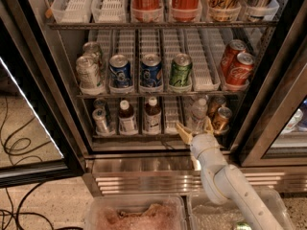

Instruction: Pick water bottle from bottom shelf of fridge

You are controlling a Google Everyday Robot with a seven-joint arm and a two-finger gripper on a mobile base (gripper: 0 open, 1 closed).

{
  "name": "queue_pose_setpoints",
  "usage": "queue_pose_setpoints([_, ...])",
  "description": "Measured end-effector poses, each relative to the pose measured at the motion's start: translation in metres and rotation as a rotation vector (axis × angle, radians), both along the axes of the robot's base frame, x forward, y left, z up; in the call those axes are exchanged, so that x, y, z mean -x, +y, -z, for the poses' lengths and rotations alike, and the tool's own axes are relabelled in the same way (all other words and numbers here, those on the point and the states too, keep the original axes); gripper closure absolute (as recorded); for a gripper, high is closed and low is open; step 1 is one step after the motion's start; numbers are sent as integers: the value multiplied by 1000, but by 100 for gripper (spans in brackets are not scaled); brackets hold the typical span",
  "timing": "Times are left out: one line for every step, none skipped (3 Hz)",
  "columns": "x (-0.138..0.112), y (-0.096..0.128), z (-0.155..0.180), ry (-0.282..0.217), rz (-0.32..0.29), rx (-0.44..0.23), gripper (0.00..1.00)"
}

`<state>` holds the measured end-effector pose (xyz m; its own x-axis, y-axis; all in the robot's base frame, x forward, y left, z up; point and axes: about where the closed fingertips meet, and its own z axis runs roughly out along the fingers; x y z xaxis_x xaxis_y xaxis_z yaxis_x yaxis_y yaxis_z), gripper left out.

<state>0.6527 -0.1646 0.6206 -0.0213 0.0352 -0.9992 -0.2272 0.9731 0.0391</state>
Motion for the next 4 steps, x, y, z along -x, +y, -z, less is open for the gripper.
queue_pose_setpoints([-7,-1,4,1,23,-10,24])
queue_pose_setpoints([-15,-15,6,-5,113,-50,24])
queue_pose_setpoints([-18,-34,8,-15,234,-117,22])
queue_pose_setpoints([-18,-37,8,-18,246,-111,28])
